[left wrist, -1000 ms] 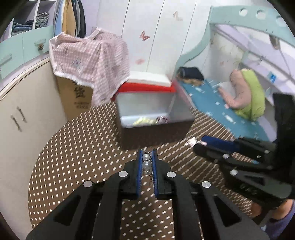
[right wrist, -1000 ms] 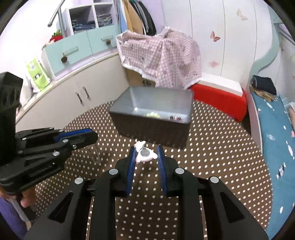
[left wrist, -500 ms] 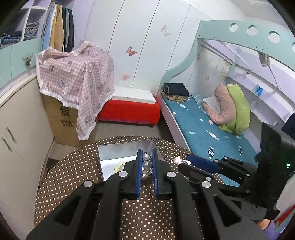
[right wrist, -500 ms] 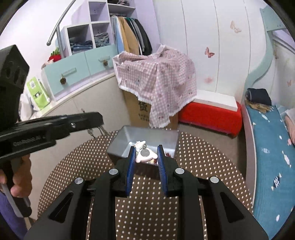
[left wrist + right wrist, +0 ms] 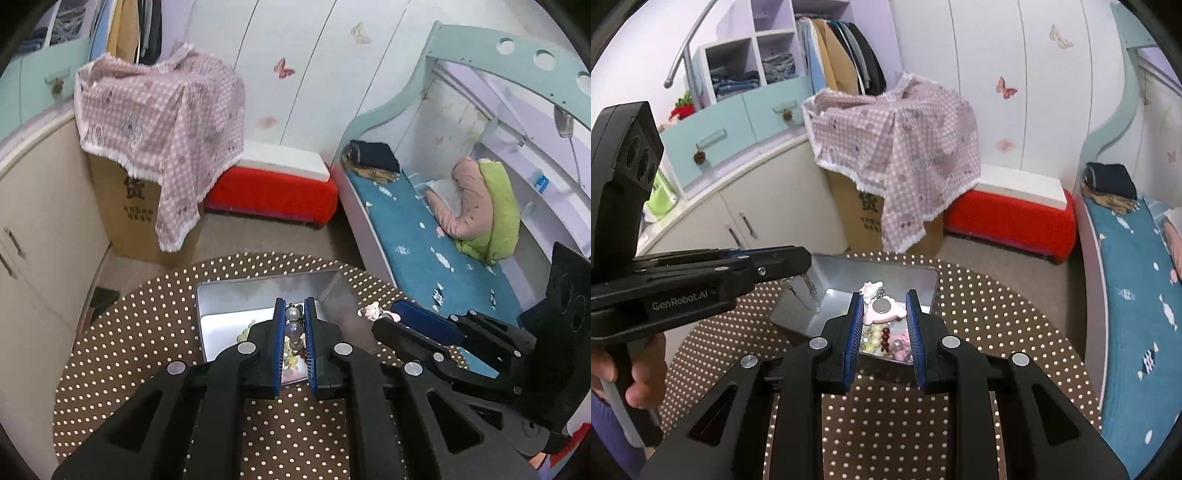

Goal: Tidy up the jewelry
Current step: 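Carry the pearl chain and pink heart charm into the grey box, then open both grippers to release the jewelry into the box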

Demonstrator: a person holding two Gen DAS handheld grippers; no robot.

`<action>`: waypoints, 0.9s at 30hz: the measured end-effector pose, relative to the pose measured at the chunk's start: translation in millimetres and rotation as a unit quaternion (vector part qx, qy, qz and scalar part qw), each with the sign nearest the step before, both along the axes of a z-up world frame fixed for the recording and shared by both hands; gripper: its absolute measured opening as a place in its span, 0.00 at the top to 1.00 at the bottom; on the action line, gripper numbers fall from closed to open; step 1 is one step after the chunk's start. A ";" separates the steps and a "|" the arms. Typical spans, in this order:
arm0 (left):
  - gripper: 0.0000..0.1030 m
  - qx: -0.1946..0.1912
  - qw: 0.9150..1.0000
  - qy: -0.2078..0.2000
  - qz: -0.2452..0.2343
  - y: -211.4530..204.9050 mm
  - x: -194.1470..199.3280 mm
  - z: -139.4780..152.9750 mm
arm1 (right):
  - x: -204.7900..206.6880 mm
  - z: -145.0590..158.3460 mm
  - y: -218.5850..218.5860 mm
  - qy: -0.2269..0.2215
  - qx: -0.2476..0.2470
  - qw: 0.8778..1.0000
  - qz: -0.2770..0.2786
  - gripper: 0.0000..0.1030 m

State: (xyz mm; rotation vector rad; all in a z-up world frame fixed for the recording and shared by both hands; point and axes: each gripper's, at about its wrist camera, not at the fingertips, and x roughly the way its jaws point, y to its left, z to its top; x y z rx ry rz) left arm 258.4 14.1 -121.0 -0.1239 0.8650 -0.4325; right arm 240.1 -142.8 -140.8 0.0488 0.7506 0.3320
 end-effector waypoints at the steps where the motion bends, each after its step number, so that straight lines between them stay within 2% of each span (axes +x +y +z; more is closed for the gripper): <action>1: 0.92 0.000 1.000 0.005 0.001 -0.4 2.9 -4.9 | 1.7 -3.6 0.6 0.004 -0.001 1.000 0.000 0.77; 12: 0.90 0.009 0.999 0.033 0.000 -5.9 17.1 -32.7 | 19.7 -27.6 8.4 0.027 -0.003 1.000 -0.003 0.77; 13: 0.83 0.008 0.999 0.033 0.002 -5.0 17.7 -32.4 | 19.2 -28.5 8.1 0.027 -0.003 1.000 -0.003 0.77; 14: 0.69 0.008 0.999 0.031 0.007 -3.9 17.9 -32.3 | 19.6 -29.0 8.4 0.028 -0.003 1.000 -0.002 0.77; 16: 0.54 0.008 1.000 0.024 0.018 -1.3 16.8 -31.1 | 20.7 -30.3 9.6 0.029 -0.004 1.000 -0.002 0.77; 27: 0.54 0.017 1.000 0.007 0.024 4.8 7.4 -22.2 | 17.8 -24.0 10.3 0.012 -0.001 1.000 -0.014 0.75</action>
